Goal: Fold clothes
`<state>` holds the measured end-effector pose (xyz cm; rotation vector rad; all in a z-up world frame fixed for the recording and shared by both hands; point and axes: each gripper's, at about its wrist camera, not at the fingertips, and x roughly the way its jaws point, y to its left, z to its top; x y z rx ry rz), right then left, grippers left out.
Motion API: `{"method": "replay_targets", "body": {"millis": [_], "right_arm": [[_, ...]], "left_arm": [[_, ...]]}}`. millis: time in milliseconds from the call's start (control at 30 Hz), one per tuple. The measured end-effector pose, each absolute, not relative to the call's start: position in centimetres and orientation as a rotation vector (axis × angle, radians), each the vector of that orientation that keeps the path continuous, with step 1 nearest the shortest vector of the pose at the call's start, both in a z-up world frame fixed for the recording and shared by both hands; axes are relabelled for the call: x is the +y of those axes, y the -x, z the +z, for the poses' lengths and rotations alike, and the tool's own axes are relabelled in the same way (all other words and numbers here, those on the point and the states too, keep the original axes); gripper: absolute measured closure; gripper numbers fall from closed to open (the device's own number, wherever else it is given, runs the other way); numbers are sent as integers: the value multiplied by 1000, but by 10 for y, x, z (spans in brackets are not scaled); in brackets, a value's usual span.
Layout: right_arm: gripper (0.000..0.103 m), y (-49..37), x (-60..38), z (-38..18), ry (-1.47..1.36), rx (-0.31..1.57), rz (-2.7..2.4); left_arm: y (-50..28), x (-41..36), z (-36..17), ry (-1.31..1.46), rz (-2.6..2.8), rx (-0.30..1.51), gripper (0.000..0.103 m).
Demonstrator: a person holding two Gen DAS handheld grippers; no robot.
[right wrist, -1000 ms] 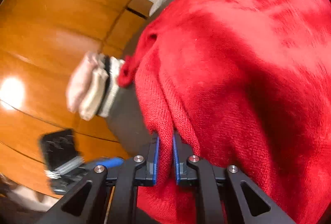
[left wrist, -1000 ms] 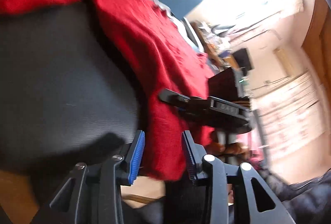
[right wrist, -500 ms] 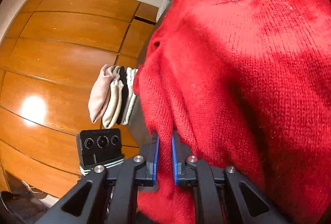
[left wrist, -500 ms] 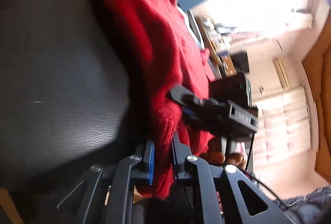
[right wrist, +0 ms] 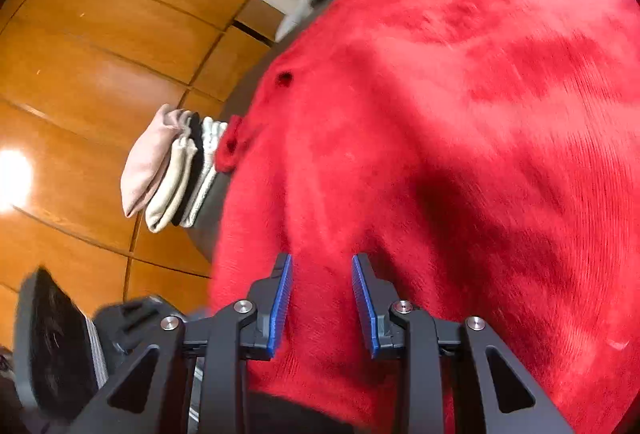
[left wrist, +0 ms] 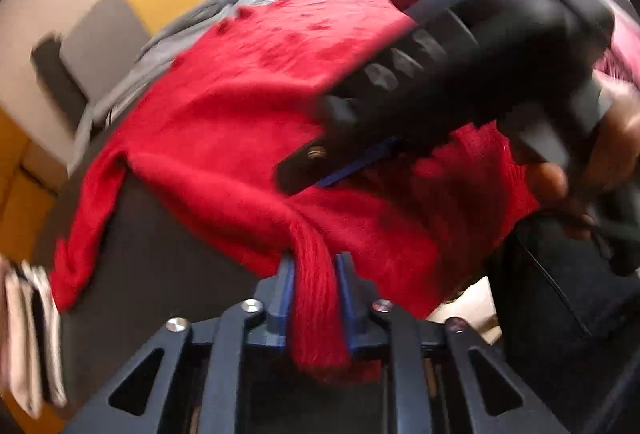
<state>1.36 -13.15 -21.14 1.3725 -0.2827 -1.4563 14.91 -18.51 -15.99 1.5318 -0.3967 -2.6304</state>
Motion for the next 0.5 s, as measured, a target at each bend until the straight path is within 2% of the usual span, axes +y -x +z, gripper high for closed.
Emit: {"method": "replay_targets", "body": {"millis": [200,300,500], "right_arm": [[72,4,-92,-221,-1395,-489,-1425],[72,12,-78,-221,-1394,-532,-1431],[73,17,-74,-220,-1410,-504,-1457]], "left_arm": [[-147,-194,-152,-1549,-2760,-187,75],[-156,-214,-149,-1567,-2891,189,74],[-190,-304,-163,-1317,-2803,1225,72]]}}
